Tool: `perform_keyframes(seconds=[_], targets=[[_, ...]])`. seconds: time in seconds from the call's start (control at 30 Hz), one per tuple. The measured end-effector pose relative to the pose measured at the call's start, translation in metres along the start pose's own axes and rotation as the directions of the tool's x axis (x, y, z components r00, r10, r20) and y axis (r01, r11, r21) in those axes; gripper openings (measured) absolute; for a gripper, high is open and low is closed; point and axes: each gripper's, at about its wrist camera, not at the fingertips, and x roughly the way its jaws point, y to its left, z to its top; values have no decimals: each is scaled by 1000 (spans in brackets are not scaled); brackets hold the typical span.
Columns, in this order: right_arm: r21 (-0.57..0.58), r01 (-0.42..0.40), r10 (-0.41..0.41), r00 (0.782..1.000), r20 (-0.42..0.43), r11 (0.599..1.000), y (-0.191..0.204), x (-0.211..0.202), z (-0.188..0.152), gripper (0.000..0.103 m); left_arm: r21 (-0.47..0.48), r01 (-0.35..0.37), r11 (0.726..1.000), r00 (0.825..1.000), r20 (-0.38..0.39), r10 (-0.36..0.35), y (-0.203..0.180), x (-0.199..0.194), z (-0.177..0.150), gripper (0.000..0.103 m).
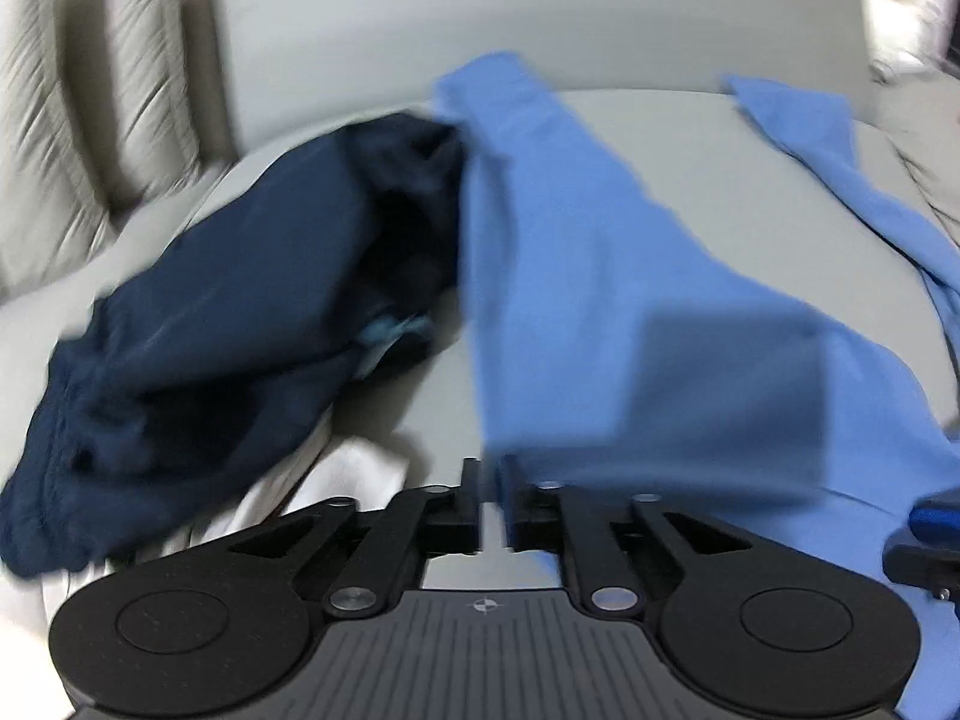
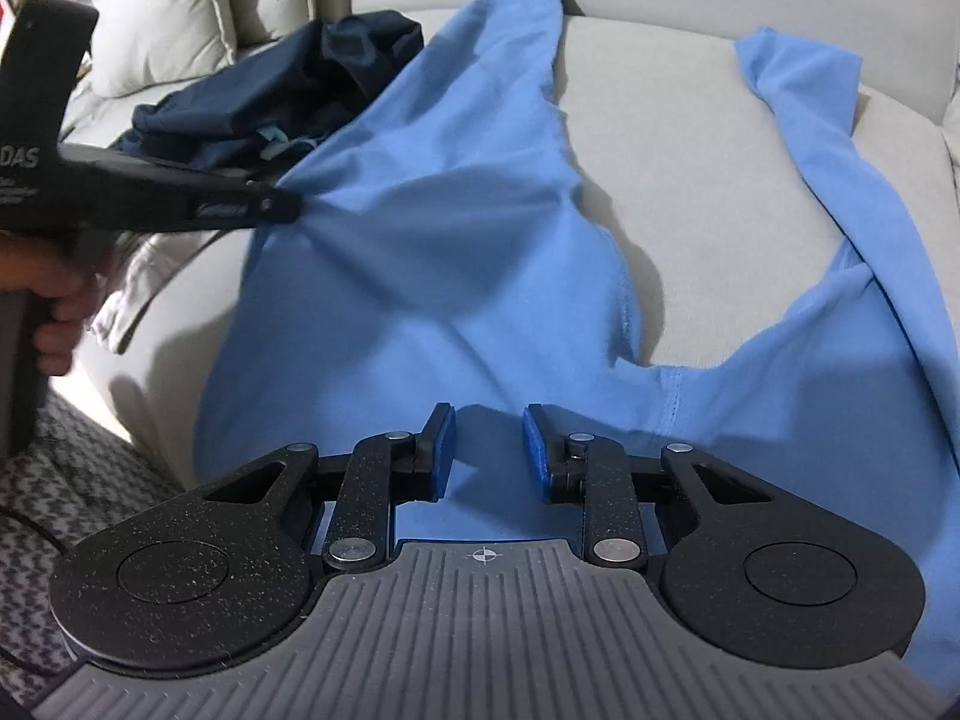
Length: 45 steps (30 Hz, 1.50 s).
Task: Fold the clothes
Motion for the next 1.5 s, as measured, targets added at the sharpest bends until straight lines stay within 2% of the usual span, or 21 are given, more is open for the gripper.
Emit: perform_keyframes(seconds=[0.03, 0.13, 0.2, 0.33, 0.5, 0.63, 0.7, 0.73, 0.8, 0.83, 0.9, 1.0, 1.03, 1.07, 1.1, 1.2, 1.27, 1.3, 1.37, 1.4, 1.5], targets=[[-3, 2, -2, 1000, -1, 1000, 1, 1, 0, 30, -63, 22, 998, 1000, -18, -23, 8, -5, -4, 40], [-2, 2, -2, 1000, 4, 1000, 4, -8, -1, 36, -143, 89, 986, 995, -37, -95, 15, -18, -22, 41], [18, -29, 29, 999, 17, 999, 5, -15, -4, 37, -178, 120, 977, 992, -18, -125, 16, -22, -32, 40], [-13, -75, 75, 997, 31, 997, 15, -26, -12, 37, -198, 160, 967, 987, 41, -155, 13, -21, -44, 37], [-29, -64, 65, 998, 8, 997, 17, -30, -26, 37, -170, 188, 967, 981, 82, -176, 2, -15, -45, 36], [-18, -57, 57, 998, 13, 998, 16, -32, -29, 37, -125, 269, 955, 961, 94, -259, -12, -7, -38, 36], [-19, -49, 49, 999, 9, 999, 17, -31, -29, 37, -91, 292, 952, 955, 91, -284, -16, -4, -36, 9], [-22, -45, 45, 999, 6, 999, 17, -30, -30, 38, -75, 295, 953, 954, 74, -289, -18, -5, -35, 1], [-30, -34, 34, 999, 2, 999, 19, -28, -29, 38, -7, 196, 981, 978, 69, -195, -25, -14, -35, 1], [-33, -30, 30, 1000, -1, 999, 19, -28, -28, 39, 69, 75, 995, 993, 91, -81, -31, -23, -35, 1], [-28, -28, 27, 1000, -4, 999, 18, -27, -28, 40, 112, -5, 994, 992, 123, -9, -33, -37, -36, 2], [-21, -30, 30, 1000, -5, 999, 15, -26, -28, 40, 116, -127, 985, 985, 134, 111, -33, -47, -35, 4], [-19, -31, 31, 1000, -5, 999, 15, -26, -28, 40, 80, -154, 985, 983, 117, 144, -29, -49, -37, 15], [-19, -30, 30, 1000, -3, 999, 15, -26, -28, 41, 35, -135, 990, 987, 96, 131, -23, -49, -38, 26], [-18, -30, 30, 1000, -2, 999, 15, -26, -29, 41, -11, -107, 994, 991, 76, 108, -17, -50, -39, 32], [-14, -30, 30, 1000, 7, 999, 15, -28, -30, 42, -168, 43, 985, 996, 89, -29, 1, -56, -47, 33], [7, -38, 38, 999, 26, 999, 12, -32, -30, 42, -200, 160, 967, 981, 140, -134, -3, -61, -51, 30], [17, -41, 40, 998, 37, 999, 10, -34, -30, 40, -194, 189, 963, 975, 152, -161, -7, -62, -53, 28], [21, -27, 26, 997, 76, 999, 9, -37, -26, 36, -112, 255, 960, 960, 152, -237, -31, -59, -56, 27], [20, -8, 6, 996, 91, 1000, 10, -36, -21, 28, -82, 252, 964, 964, 109, -243, -41, -51, -57, 27], [21, 24, -26, 994, 110, 1000, 10, -26, -6, 27, -25, 204, 979, 979, 7, -204, -57, -38, -61, 22]])
